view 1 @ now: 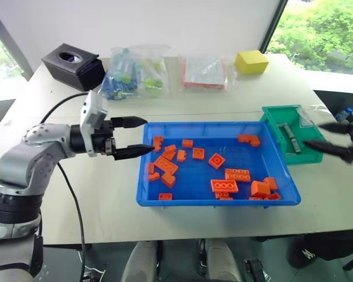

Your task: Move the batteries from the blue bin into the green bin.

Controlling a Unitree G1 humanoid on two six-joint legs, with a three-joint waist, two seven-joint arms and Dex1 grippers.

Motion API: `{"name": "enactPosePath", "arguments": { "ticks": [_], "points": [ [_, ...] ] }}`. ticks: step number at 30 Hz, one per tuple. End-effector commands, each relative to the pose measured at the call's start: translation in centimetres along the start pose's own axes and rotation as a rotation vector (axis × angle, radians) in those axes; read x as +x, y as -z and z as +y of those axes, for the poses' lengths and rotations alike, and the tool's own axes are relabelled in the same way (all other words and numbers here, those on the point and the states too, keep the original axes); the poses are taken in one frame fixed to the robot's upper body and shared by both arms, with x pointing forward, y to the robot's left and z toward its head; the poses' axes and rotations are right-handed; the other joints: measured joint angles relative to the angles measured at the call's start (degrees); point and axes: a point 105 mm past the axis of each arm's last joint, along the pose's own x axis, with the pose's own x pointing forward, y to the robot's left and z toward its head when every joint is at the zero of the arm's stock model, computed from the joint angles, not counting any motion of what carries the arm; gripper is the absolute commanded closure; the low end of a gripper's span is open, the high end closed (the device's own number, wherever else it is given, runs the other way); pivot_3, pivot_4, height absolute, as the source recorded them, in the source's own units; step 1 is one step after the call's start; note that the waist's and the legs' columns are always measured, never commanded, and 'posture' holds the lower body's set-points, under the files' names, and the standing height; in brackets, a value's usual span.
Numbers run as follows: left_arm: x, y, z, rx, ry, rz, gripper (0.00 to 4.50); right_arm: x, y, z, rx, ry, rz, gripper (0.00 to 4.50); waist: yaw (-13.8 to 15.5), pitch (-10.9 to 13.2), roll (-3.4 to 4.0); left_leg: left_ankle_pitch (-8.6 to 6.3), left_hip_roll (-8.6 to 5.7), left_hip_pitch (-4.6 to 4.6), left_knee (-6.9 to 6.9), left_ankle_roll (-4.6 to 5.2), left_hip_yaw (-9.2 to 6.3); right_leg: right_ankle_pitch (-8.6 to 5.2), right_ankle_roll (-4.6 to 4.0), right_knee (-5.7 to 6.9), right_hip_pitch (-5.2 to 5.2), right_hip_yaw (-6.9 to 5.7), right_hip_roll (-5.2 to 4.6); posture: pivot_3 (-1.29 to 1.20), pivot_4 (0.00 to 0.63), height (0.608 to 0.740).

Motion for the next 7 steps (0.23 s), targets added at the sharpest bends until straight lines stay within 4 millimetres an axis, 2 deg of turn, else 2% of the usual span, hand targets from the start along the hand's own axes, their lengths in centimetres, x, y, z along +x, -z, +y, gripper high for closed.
{"name": "enactPosePath", "arguments": {
  "ticks": [1, 5, 7],
  "points": [
    [-1.1, -0.9, 0.0, 0.025, -0.009, -0.013, 0.00, -2.1, -0.8, 1.5, 0.004, -0.050, -0.057, 1.12, -0.1, 0.0, 0.03, 0.00, 0.00, 0.01, 0.00, 0.00, 0.01, -0.01, -0.01, 0.00, 0.00, 0.00, -0.01, 0.00, 0.150, 0.692],
    [-1.5, -0.8, 0.0, 0.023, -0.015, 0.001, 0.00, -2.9, 0.1, 2.7, 0.044, -0.085, -0.055, 1.12, -0.1, 0.0, 0.02, -0.01, 0.10, 0.08, 0.06, -0.02, -0.02, -0.18, -0.01, -0.04, 0.01, 0.03, -0.06, 0.00, 0.150, 0.692],
    [-1.6, -0.8, -0.1, 0.030, -0.005, 0.011, 0.00, -2.8, 0.2, 2.7, 0.046, -0.068, -0.062, 1.12, -0.1, 0.0, 0.02, -0.02, 0.14, 0.09, 0.06, -0.03, -0.02, -0.18, -0.01, -0.04, 0.02, 0.03, -0.04, 0.00, 0.150, 0.692]
  ]
}}
